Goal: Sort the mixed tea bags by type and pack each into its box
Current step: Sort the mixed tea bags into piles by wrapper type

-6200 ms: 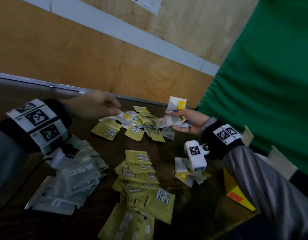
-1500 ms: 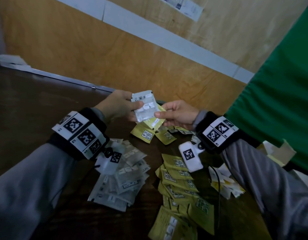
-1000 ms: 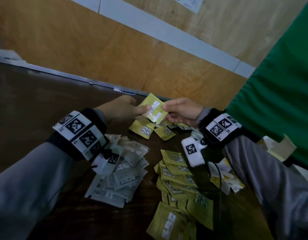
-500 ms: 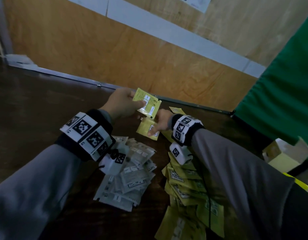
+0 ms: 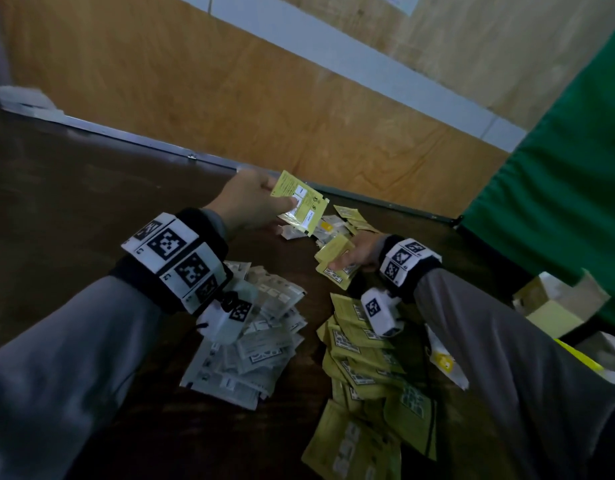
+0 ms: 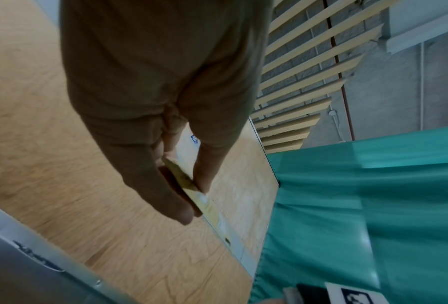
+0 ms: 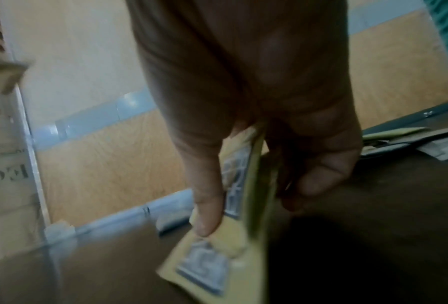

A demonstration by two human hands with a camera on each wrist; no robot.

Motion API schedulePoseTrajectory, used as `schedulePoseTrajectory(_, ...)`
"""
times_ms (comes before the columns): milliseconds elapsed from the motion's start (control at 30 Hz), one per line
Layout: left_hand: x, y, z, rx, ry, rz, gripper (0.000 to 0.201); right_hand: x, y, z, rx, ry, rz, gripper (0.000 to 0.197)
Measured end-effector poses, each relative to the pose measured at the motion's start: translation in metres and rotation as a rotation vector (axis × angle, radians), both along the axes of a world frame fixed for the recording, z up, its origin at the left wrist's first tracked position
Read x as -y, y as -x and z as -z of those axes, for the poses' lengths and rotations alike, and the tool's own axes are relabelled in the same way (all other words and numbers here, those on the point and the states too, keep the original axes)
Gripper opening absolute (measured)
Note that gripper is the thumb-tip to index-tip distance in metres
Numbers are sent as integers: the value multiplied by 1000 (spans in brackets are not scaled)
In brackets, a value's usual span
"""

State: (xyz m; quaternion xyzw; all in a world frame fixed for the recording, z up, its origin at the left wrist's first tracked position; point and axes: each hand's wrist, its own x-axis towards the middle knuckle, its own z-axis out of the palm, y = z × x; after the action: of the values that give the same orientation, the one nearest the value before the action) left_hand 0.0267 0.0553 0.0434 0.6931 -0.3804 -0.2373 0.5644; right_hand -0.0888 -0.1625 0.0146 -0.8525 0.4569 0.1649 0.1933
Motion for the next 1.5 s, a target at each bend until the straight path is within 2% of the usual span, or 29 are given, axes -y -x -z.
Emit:
schedulePoseTrajectory(100,1,0,0,45,-18,-2,11,-4,1,-5,86,-16,13,93)
schedulePoseTrajectory(133,1,-1,0,61,-32,1,10,-5,2,-9,177,-33,24,81)
schedulePoseTrajectory(233,2,-2,3,118,-87,-6,10,-18,15,-34,557,-284,92,17)
schedulePoseTrajectory(267,3,-3,5,149,-97,-31,11,-27,23,-44,657,-373,89,7)
schedulePoseTrajectory(367,5,-2,7,206,-77,-132,10,-50,44,-64,831,-537,-10,10)
schedulePoseTrajectory(467,4,0,3,195,-9,-212,5,-61,56,-64,871,-476,-67,11)
schedulePoseTrajectory(533,3,-4,1,198,28,-273,17,-64,61,-62,951,-433,-33,9)
schedulePoseTrajectory(600,2,-5,0,164,57,-254,21,-64,64,-60,1010,-441,8,13)
schedulePoseTrajectory(667,4,2,-2,77,66,-119,18,-67,66,-57,981,-464,20,17)
schedulePoseTrajectory(767,4,26,-6,-135,58,170,13,-73,62,-49,926,-467,22,17)
schedulePoseTrajectory(900,4,43,-5,-170,2,375,15,-80,65,-42,1009,-541,85,12)
schedulePoseTrajectory(1000,3,37,-4,-22,-89,363,18,-77,82,-43,962,-560,108,20)
schedulePoseTrajectory(1067,3,32,-4,39,-90,318,18,-70,98,-39,760,-479,46,22)
schedulePoseTrajectory(1167,1,24,-5,160,-69,237,20,-62,117,-17,397,-217,-175,18)
schedulePoseTrajectory(1233,0,20,-6,203,-65,209,23,-64,121,-1,294,-121,-276,24)
schedulePoseTrajectory(1367,-3,16,-11,297,-100,187,24,-60,124,-2,379,-121,-296,32)
schedulePoseTrajectory(1500,6,15,-23,429,-214,209,19,-47,149,-34,576,-91,-192,17)
